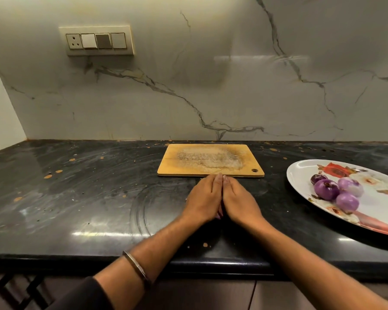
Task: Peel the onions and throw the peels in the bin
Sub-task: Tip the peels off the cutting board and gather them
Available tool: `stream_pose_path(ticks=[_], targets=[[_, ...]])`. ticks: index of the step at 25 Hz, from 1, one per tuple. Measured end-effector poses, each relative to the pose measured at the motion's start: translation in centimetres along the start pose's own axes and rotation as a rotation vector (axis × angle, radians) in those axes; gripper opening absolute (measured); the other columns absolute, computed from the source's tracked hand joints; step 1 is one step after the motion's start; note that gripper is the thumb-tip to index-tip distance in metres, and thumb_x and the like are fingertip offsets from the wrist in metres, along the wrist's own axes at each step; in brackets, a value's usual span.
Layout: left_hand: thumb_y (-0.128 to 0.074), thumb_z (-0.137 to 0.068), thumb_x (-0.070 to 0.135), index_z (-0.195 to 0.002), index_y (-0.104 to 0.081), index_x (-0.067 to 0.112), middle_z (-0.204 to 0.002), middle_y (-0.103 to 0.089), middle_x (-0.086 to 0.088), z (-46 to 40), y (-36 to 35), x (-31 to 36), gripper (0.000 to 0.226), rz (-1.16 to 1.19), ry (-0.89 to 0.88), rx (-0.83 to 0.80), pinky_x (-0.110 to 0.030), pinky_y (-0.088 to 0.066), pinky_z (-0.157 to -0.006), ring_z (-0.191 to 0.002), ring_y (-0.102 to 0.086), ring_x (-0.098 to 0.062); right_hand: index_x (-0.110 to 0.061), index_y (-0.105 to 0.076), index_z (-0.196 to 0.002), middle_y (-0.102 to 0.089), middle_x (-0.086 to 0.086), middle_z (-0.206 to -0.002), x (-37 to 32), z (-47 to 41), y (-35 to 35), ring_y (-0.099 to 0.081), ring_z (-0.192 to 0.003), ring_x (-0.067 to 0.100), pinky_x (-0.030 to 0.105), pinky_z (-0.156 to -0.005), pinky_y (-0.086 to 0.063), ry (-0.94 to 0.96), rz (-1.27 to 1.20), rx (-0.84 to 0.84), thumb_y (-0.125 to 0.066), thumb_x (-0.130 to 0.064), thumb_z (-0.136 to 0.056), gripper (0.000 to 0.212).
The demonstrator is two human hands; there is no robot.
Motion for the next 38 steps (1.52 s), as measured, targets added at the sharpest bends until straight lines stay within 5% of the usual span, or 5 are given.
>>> stream_pose_path(ticks=[6,13,19,23,38], targets=[[-0.030,-0.106,0.030,-0.112,-0.067,0.014,-0.115,-0.067,-0.005,-0.4,-0.4,0.1,0.041,0.148,0.144,0.093,-0.037,-0.044,-0.090,-0.104,-0.059,-0.021,-0.024,-0.061,-0.131,-0.062,0.005,-0.135,-0.1,-0.5,-0.7,-0.055,-0.126,0.025,0.043,-0.109,-0.038,-0.189,-0.151,0.080,-0.016,-0.048,-0.106,0.057],[-0.045,-0.100,0.025,-0.087,-0.072,0.015,-0.088,-0.071,-0.004,0.0,-0.3,-1.1,0.032,0.535,0.349,0.226,-0.037,-0.052,-0.075,-0.086,-0.065,-0.020,-0.020,-0.070,-0.096,-0.069,0.002,-0.097,-1.4,-0.1,-2.1,-0.064,-0.098,0.023,0.045,-0.089,-0.051,-0.260,-0.510,0.194,-0.035,-0.038,-0.103,0.041],[-0.057,-0.093,0.018,-0.076,-0.078,0.015,-0.077,-0.075,-0.006,0.8,-0.2,-1.7,0.027,0.898,0.470,0.268,-0.035,-0.059,-0.069,-0.075,-0.071,-0.018,-0.024,-0.074,-0.089,-0.072,-0.001,-0.091,-1.8,0.2,-3.1,-0.067,-0.091,0.018,0.047,-0.089,-0.054,-0.310,-0.670,0.254,-0.043,-0.037,-0.100,0.036],[-0.059,-0.092,0.010,-0.085,-0.077,0.005,-0.078,-0.075,-0.012,1.2,-0.2,-1.7,0.020,1.157,0.545,0.281,-0.029,-0.059,-0.060,-0.067,-0.072,-0.018,-0.023,-0.077,-0.070,-0.075,-0.002,-0.071,-1.3,0.5,-3.3,-0.073,-0.072,0.015,0.031,-0.063,-0.057,-0.407,-0.982,0.314,-0.059,-0.025,-0.092,0.029],[-0.058,-0.093,0.009,-0.100,-0.073,-0.002,-0.085,-0.075,-0.016,2.9,12.0,-6.1,0.020,1.473,0.373,0.592,-0.030,-0.059,-0.061,-0.072,-0.074,-0.023,-0.006,-0.077,-0.091,-0.077,0.013,-0.090,-13.6,1.4,-11.1,-0.074,-0.078,0.023,0.031,-0.065,-0.060,-0.297,-1.321,-0.007,-0.060,-0.013,-0.093,0.019]])
Point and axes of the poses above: each hand's wrist, its own z-axis away from the middle knuckle, its own y-axis out of the back of the hand, x = y × z, the point moved 7 cm from there along -z, towards the middle knuckle
